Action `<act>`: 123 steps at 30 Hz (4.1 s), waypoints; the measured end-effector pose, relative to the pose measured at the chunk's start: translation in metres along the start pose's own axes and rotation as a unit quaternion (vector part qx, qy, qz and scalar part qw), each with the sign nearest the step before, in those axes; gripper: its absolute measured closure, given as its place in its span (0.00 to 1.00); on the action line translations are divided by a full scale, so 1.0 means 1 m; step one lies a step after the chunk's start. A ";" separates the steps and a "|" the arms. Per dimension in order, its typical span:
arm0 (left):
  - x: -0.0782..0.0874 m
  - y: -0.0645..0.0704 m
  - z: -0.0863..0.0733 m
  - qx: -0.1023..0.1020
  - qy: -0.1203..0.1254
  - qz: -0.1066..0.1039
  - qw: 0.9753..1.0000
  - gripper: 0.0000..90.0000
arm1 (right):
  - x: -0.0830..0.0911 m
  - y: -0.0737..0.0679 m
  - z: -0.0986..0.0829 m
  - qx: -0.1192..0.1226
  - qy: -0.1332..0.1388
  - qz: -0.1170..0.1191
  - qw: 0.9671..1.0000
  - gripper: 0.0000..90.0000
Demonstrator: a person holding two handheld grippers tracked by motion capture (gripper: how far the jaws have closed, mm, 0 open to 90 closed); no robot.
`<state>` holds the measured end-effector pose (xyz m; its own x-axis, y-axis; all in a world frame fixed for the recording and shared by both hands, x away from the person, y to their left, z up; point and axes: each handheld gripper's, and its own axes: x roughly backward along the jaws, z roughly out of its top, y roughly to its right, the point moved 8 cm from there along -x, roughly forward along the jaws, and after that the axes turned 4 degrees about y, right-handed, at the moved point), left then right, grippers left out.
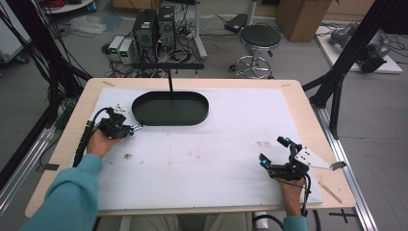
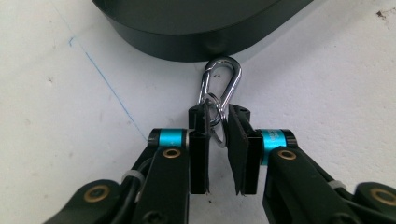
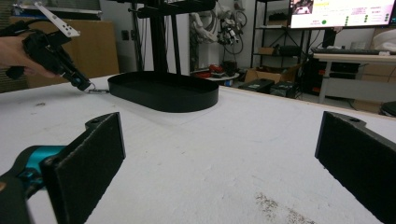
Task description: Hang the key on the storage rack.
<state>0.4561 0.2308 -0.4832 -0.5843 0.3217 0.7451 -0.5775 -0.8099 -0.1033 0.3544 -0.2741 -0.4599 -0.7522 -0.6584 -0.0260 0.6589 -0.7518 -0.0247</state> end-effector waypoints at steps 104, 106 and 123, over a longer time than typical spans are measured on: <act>0.065 0.007 0.224 -0.072 0.148 -0.091 0.982 0.98 | 0.000 0.000 0.000 -0.005 0.000 -0.001 1.000 0.01; 0.061 0.006 0.223 -0.068 0.141 -0.091 0.983 0.98 | 0.000 0.000 0.000 -0.005 0.000 0.000 1.000 0.01; 0.046 -0.004 0.215 -0.022 0.122 -0.099 0.987 0.98 | 0.000 0.000 0.000 -0.005 0.001 -0.001 1.000 0.01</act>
<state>0.5547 0.1434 -0.3068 -0.5748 0.5846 0.5726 -0.7151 -0.6990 -0.0043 0.3545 -0.2741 -0.4599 -0.7530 -0.6574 -0.0279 0.6580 -0.7523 -0.0338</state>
